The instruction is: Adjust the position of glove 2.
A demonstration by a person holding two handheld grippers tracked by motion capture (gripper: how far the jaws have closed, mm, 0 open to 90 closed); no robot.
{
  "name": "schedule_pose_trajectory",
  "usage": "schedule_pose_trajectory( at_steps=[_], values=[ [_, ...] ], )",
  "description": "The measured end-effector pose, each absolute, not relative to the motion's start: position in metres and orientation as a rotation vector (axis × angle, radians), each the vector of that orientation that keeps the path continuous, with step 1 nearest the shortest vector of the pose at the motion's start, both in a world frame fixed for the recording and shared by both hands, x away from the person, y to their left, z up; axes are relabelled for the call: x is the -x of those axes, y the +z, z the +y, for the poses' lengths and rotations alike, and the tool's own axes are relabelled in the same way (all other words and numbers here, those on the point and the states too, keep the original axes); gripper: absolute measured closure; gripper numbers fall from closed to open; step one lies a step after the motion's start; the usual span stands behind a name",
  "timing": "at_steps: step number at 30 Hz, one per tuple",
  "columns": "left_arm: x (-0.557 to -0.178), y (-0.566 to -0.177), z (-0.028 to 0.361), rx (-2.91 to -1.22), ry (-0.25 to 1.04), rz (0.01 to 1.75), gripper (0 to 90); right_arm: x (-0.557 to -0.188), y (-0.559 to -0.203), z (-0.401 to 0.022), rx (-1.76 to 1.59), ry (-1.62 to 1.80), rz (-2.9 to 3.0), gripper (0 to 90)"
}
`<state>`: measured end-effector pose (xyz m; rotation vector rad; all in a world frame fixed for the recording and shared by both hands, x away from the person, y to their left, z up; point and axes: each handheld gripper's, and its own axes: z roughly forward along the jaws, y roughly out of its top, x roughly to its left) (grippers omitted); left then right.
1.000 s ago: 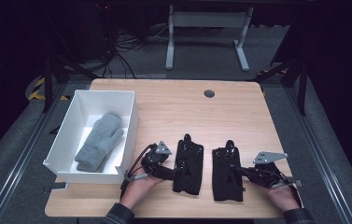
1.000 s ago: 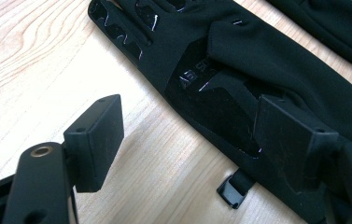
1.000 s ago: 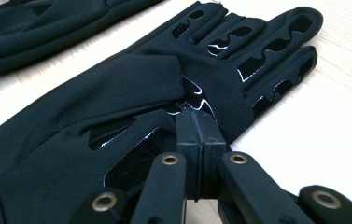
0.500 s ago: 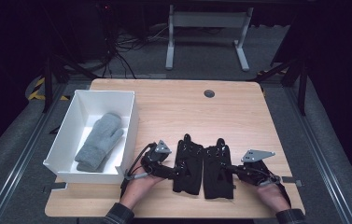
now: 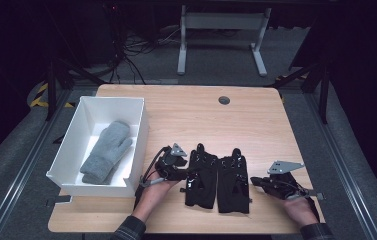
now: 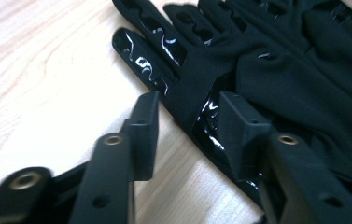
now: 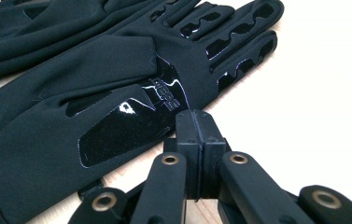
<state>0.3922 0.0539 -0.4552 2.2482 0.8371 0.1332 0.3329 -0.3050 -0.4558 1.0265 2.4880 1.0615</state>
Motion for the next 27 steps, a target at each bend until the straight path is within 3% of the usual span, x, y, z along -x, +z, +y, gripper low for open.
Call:
schedule_pose_trajectory(
  at_steps=[18, 27],
  values=[
    [-0.391, -0.459, 0.050, -2.225, 0.038, 0.886, 87.7, -0.333, -0.459, -0.302, -1.017, 1.058, 2.520, 90.0],
    [-0.390, -0.445, 0.059, -2.108, -0.084, 0.862, 88.7, -0.333, -0.460, -0.299, -1.007, 1.066, 2.528, 90.0]
  ],
)
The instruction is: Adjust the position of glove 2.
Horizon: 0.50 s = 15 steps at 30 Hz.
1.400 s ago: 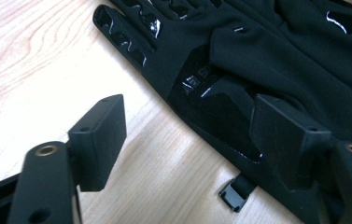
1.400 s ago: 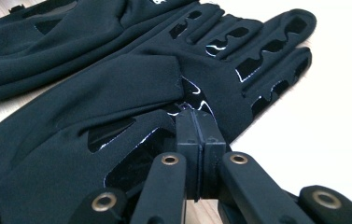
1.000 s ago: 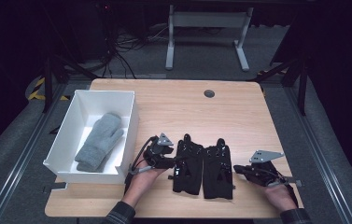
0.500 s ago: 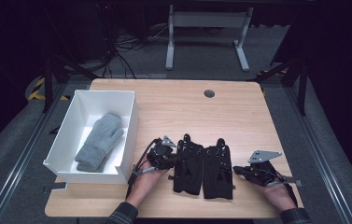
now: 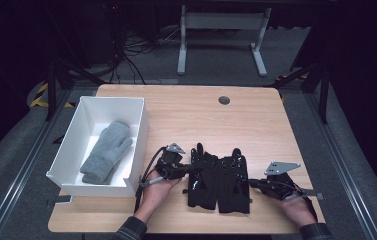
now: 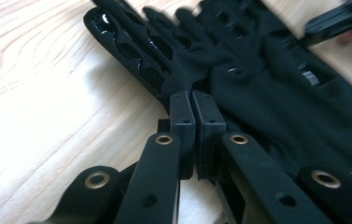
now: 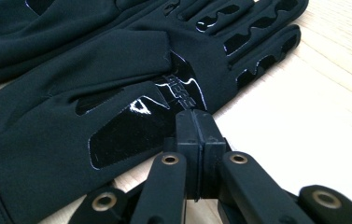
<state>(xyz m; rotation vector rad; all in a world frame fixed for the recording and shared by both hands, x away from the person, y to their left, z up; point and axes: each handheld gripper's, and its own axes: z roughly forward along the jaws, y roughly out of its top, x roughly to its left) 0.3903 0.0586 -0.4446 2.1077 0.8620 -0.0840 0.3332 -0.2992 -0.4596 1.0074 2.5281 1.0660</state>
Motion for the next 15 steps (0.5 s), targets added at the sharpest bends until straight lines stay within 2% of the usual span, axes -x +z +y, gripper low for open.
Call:
schedule_pose_trajectory(
  at_steps=[15],
  values=[
    [-0.387, -0.415, 0.056, -2.051, -0.138, 0.769, 88.8, -0.335, -0.459, -0.280, -0.966, 1.105, 2.569, 90.0]
  ],
)
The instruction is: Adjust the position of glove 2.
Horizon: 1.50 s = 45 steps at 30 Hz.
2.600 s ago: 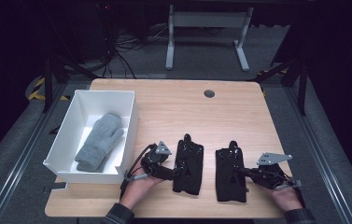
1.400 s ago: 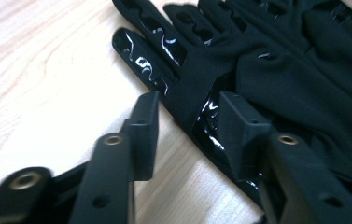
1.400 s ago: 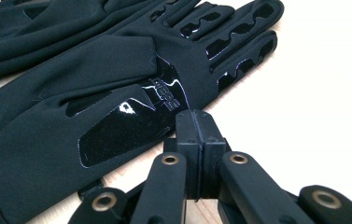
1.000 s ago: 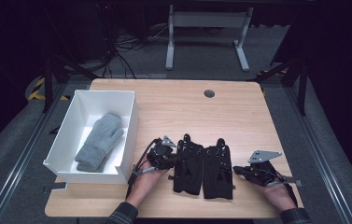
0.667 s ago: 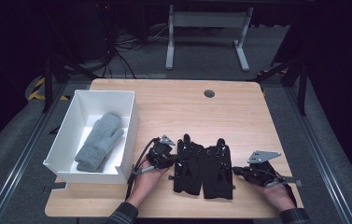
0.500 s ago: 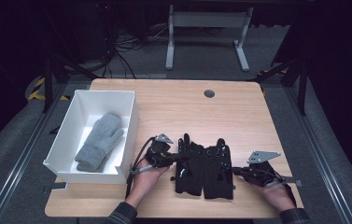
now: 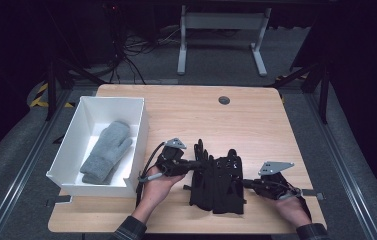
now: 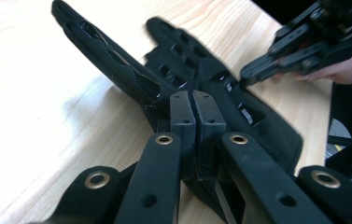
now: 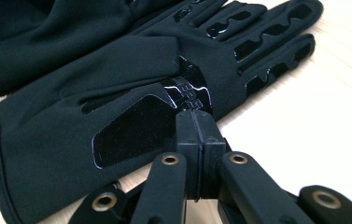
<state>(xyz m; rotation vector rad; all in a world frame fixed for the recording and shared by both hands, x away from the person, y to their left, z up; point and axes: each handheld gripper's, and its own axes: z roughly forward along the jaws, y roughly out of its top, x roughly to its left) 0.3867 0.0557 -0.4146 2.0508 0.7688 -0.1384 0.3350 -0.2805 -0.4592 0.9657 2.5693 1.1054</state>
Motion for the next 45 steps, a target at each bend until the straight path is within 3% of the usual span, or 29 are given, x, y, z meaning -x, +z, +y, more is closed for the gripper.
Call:
schedule_pose_trajectory(
  at_steps=[28, 45],
  values=[
    [-0.384, -0.418, 0.029, -2.097, -0.185, 0.713, 88.9, -0.346, -0.463, -0.208, -0.791, 1.157, 2.679, 90.0],
    [-0.391, -0.439, 0.010, -2.145, -0.216, 0.749, 87.8, -0.347, -0.464, -0.195, -0.766, 1.156, 2.679, 90.0]
  ],
)
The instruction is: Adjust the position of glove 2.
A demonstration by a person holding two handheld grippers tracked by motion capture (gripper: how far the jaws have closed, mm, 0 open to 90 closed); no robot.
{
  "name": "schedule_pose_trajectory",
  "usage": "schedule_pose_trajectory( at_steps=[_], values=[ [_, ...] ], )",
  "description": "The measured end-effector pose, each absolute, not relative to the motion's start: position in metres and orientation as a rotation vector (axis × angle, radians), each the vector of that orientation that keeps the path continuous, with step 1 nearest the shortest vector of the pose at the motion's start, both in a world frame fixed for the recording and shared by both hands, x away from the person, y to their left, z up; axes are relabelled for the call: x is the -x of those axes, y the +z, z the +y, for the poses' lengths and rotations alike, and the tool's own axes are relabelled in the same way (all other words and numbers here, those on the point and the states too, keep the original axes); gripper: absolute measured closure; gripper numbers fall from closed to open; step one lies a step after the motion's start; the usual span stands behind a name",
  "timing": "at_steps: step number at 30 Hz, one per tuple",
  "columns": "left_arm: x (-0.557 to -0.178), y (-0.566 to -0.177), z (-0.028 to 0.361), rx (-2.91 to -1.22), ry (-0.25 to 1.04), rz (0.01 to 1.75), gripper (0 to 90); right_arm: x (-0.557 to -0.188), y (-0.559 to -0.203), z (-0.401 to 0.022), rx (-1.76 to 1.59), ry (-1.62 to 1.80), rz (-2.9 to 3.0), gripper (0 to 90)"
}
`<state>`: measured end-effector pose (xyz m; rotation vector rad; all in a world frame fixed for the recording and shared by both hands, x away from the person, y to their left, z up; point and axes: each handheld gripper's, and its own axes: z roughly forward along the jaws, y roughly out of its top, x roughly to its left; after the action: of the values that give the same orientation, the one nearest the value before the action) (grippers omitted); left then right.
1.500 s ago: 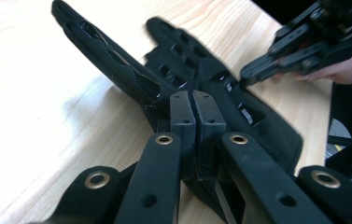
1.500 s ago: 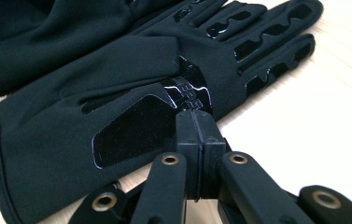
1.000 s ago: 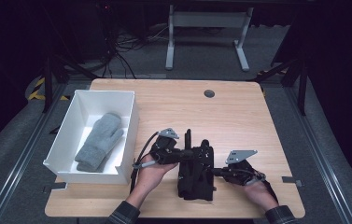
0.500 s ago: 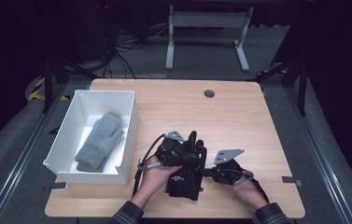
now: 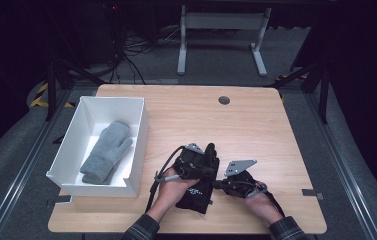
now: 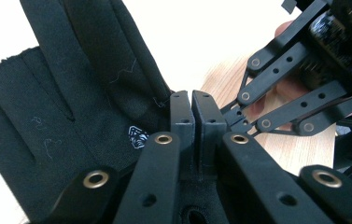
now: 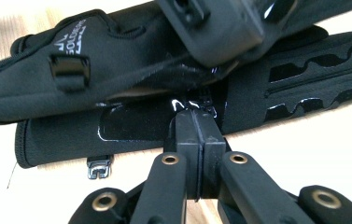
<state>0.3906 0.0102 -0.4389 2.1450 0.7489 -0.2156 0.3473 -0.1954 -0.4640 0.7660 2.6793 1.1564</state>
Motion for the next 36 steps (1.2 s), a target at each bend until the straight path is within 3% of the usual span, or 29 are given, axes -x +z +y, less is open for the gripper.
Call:
schedule_pose_trajectory(
  at_steps=[1, 5, 8, 13, 23, 36],
  values=[
    [-0.390, -0.439, 0.011, -2.140, -0.219, 0.746, 87.0, -0.347, -0.463, -0.197, -0.762, 1.157, 2.675, 90.0],
    [-0.386, -0.434, 0.014, -2.112, -0.203, 0.718, 74.1, -0.347, -0.457, -0.211, -0.808, 1.199, 2.620, 74.0],
    [-0.382, -0.434, 0.015, -2.115, -0.206, 0.699, 77.2, -0.349, -0.452, -0.227, -0.859, 1.207, 2.563, 59.2],
    [-0.370, -0.442, 0.005, -2.173, -0.238, 0.668, 87.3, -0.352, -0.451, -0.256, -0.938, 1.128, 2.472, 43.1],
    [-0.357, -0.452, -0.011, -2.307, -0.211, 0.633, 90.0, -0.365, -0.460, -0.283, -1.064, 1.052, 2.392, 31.8],
    [-0.352, -0.450, 0.013, -2.382, -0.148, 0.647, 90.0, -0.370, -0.468, -0.282, -1.048, 1.022, 2.371, 24.7]
  ],
)
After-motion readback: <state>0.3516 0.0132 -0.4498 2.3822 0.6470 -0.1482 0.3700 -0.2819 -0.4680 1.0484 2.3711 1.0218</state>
